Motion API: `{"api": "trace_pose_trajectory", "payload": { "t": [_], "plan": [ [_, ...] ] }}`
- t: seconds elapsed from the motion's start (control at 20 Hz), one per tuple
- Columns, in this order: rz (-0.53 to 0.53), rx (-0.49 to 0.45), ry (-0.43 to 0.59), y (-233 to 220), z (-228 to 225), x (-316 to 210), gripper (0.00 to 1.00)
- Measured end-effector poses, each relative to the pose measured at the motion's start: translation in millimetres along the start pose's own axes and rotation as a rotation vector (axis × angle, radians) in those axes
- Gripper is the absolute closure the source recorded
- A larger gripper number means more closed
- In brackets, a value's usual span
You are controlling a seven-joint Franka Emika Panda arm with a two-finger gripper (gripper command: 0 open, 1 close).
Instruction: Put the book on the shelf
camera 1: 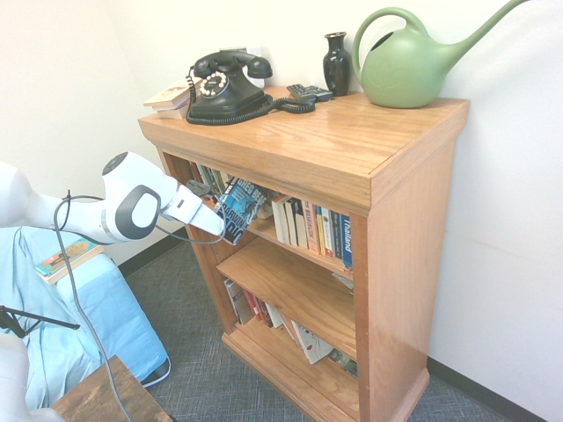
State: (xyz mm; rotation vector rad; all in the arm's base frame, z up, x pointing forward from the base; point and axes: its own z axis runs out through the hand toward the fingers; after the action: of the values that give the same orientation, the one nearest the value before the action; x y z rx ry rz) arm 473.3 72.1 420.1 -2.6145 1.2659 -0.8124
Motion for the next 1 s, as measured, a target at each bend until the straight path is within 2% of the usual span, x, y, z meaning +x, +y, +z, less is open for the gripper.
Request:
{"api": "trace_pose_trajectory", "payload": {
  "t": [0.35,1.0],
  "plan": [
    [0.029,-0.03,-0.01,-1.6,19.9,11.9,1.0],
    [0.009,-0.011,0.022,-28.5,37.6,33.8,1.0]
  ]
}}
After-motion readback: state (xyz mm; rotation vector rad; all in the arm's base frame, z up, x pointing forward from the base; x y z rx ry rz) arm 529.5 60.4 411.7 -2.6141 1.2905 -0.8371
